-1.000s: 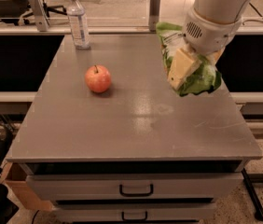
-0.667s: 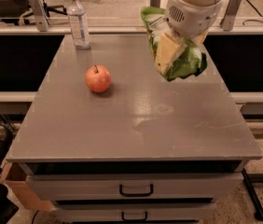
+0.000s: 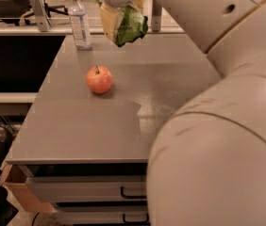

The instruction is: Move green rice chip bag near blue plastic bottle

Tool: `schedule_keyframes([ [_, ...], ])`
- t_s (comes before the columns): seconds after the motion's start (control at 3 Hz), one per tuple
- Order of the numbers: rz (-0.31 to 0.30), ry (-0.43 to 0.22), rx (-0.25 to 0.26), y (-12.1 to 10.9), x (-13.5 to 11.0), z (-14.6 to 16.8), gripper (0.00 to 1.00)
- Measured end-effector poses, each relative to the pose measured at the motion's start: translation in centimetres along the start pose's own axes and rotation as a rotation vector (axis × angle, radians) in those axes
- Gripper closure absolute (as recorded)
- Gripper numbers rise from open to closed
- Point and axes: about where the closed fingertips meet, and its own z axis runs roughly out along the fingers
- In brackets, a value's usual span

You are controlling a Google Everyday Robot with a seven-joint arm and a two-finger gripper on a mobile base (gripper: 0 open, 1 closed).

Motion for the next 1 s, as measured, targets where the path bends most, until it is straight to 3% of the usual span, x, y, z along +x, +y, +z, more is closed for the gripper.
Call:
schedule_keyframes([
  [0.33, 0.003, -0.042, 0.007, -0.2, -1.1, 0.0, 1.00],
  [0.67, 0.047, -0.080, 0.025, -0.1, -1.2, 0.2, 1.00],
  [1.0, 0.145, -0.100, 0.064, -1.3, -0.7, 1.9, 1.00],
])
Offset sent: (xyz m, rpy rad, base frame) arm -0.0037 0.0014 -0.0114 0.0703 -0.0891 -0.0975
